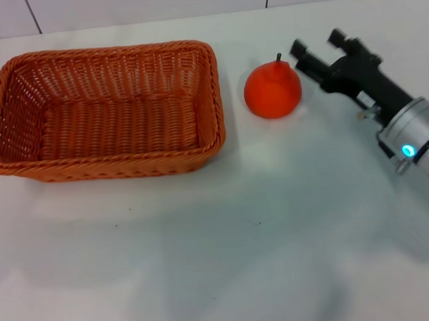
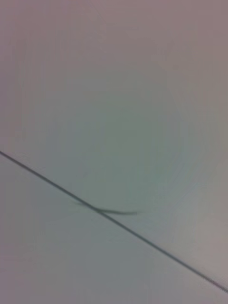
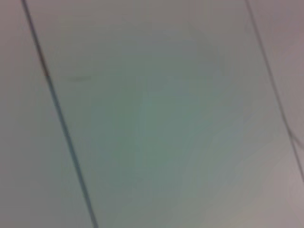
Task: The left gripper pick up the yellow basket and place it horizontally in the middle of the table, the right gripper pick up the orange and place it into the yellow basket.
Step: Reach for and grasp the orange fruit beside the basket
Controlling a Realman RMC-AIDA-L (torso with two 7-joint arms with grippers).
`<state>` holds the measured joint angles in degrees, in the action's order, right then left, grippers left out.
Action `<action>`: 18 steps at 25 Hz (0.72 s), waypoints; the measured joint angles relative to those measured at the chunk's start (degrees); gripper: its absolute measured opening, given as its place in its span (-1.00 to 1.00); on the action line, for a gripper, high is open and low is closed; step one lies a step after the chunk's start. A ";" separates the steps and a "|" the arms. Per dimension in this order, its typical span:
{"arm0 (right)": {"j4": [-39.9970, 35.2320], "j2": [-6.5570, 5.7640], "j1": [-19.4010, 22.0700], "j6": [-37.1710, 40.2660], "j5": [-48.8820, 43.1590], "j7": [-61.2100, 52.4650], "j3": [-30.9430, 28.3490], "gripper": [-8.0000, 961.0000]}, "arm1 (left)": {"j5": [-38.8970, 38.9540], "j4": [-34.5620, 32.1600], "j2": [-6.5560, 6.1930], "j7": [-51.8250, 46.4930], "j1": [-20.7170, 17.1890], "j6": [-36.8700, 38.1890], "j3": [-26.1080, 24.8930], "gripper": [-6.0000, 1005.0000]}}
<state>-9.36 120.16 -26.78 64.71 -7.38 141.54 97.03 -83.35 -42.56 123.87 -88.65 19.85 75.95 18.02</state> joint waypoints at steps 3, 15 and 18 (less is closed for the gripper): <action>-0.02 -0.01 -0.75 -3.14 -2.82 -2.54 0.05 0.91 | 0.90 1.20 0.00 1.05 0.08 0.75 0.01 0.60; -0.05 -0.73 -2.49 -8.87 -8.29 -9.91 -0.07 0.91 | 1.14 3.39 -0.03 2.70 -0.06 1.26 0.72 0.59; -0.05 -0.86 -2.93 -9.46 -8.31 -10.24 -0.03 0.91 | 1.06 4.24 -0.04 3.21 -0.06 1.31 0.84 0.59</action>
<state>-9.41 119.31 -29.71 55.26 -15.69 131.30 97.00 -82.29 -38.32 123.83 -85.45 19.79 77.26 18.86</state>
